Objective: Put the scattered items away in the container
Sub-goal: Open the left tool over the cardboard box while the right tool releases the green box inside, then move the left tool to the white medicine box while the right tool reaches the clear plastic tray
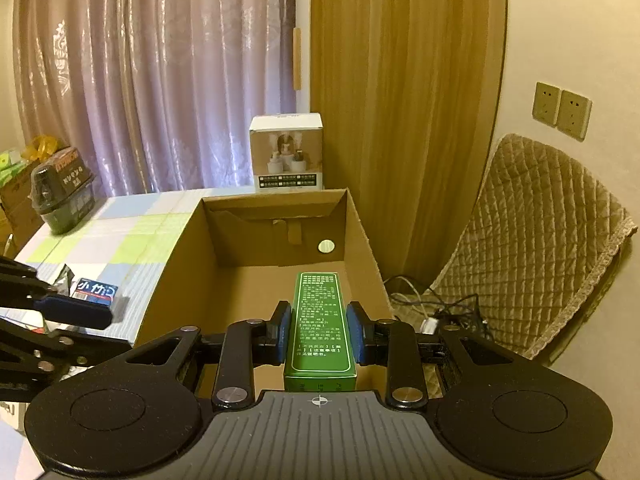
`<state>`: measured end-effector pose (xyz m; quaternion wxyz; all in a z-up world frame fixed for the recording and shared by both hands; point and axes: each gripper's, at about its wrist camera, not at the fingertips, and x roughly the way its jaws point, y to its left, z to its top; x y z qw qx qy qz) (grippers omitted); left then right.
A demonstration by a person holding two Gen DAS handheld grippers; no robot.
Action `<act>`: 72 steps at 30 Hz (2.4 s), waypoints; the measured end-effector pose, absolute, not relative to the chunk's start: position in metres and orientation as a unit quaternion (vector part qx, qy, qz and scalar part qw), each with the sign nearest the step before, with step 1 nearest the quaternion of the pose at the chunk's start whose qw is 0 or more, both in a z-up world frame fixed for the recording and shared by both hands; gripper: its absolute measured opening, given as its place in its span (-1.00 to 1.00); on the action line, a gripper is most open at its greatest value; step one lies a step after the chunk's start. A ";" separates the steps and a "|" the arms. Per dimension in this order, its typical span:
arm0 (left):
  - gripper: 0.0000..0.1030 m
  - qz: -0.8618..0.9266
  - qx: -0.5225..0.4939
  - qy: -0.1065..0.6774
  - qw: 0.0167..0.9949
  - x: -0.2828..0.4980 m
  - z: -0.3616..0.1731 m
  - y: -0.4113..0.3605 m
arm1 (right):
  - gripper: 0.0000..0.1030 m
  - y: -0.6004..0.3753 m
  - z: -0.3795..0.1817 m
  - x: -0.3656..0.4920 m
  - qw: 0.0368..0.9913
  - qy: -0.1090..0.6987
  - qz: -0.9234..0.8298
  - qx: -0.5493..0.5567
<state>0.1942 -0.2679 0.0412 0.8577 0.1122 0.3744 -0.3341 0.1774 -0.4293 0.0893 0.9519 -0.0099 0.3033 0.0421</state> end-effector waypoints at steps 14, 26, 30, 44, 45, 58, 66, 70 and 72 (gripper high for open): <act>-0.41 -0.315 0.094 0.378 0.866 0.182 0.044 -0.232 | 0.79 -0.423 0.090 0.187 0.954 0.297 0.050 -0.001; -0.26 -0.288 0.075 0.385 0.873 0.166 0.039 -0.199 | 0.79 -0.425 0.099 0.158 0.955 0.294 0.045 0.014; -0.16 -0.278 0.065 0.390 0.875 0.158 0.040 -0.189 | 0.79 -0.413 0.102 0.147 0.953 0.298 0.054 0.008; 0.63 -0.236 0.041 0.393 0.888 0.123 0.054 -0.153 | 0.79 -0.374 0.114 0.113 0.950 0.299 0.084 -0.003; 0.69 -0.233 0.039 0.391 0.889 0.120 0.055 -0.150 | 0.80 -0.371 0.114 0.111 0.950 0.300 0.087 -0.003; 0.98 -0.169 0.027 0.396 0.902 0.074 0.051 -0.068 | 0.80 -0.313 0.122 0.081 0.943 0.297 0.146 -0.028; 0.98 -0.104 0.012 0.410 0.906 0.050 0.047 0.005 | 0.80 -0.271 0.114 0.071 0.932 0.304 0.192 -0.051; 0.98 -0.091 0.006 0.410 0.907 0.044 0.045 0.026 | 0.80 -0.255 0.109 0.070 0.926 0.309 0.208 -0.059; 0.98 -0.089 0.008 0.413 0.906 0.043 0.043 0.032 | 0.80 -0.249 0.105 0.071 0.924 0.313 0.213 -0.063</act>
